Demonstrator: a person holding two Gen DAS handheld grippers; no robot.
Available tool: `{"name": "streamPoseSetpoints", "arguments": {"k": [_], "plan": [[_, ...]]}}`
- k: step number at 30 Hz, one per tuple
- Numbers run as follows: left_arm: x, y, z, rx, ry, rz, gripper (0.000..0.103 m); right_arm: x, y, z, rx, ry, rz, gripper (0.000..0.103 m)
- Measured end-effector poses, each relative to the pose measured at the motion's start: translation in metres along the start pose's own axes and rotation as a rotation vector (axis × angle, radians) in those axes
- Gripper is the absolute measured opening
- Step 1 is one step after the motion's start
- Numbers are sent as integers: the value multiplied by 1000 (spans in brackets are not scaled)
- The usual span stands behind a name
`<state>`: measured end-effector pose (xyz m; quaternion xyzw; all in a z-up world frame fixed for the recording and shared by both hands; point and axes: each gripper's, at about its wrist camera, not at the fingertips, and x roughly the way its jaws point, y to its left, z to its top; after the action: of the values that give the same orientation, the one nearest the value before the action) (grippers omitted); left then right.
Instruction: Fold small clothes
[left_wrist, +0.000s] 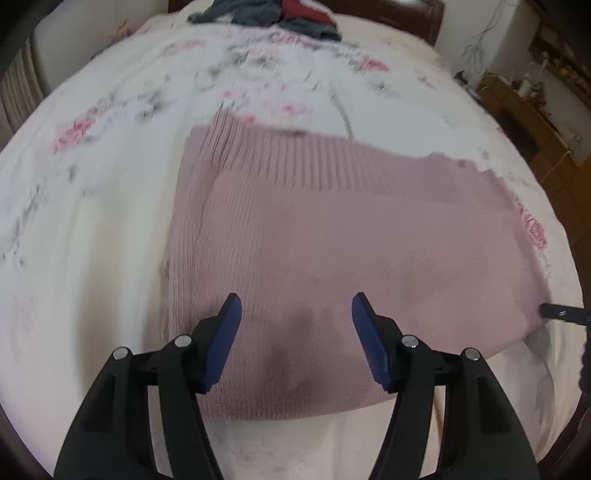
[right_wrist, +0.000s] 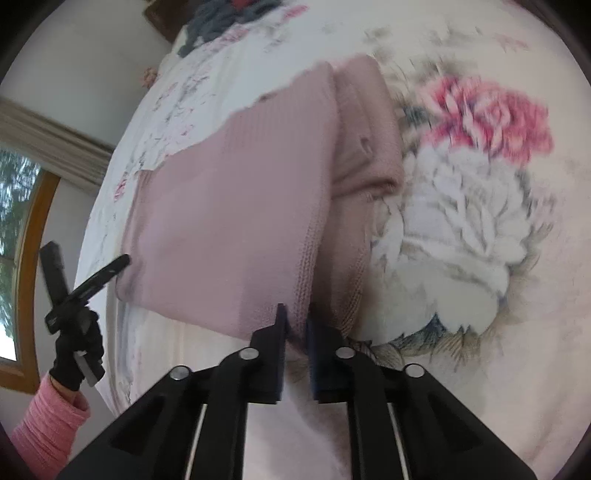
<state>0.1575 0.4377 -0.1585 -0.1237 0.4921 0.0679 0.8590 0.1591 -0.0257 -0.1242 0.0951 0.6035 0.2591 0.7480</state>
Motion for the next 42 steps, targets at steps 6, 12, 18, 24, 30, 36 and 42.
{"name": "streamPoseSetpoints", "arguments": {"k": [6, 12, 18, 24, 30, 36, 42], "plan": [[16, 11, -8, -6, 42, 25, 61, -8, -3, -2, 5, 21, -36, 8], [19, 14, -12, 8, 41, 27, 61, 12, -18, -12, 51, 48, -57, 8], [20, 14, -13, -8, 36, 22, 62, 23, -18, -13, 51, 58, -70, 8], [9, 9, -3, -10, 15, 7, 62, -1, -18, -1, 80, 2, -13, 38], [11, -4, 19, -4, -9, -8, 64, -7, -42, 26, 191, -43, 97, 61], [31, -5, 32, -19, 12, -10, 64, 23, -61, 47, 270, -14, 156, 63], [42, 0, 34, -28, 22, -23, 66, 46, -61, 61, 286, -35, 197, 59]]}}
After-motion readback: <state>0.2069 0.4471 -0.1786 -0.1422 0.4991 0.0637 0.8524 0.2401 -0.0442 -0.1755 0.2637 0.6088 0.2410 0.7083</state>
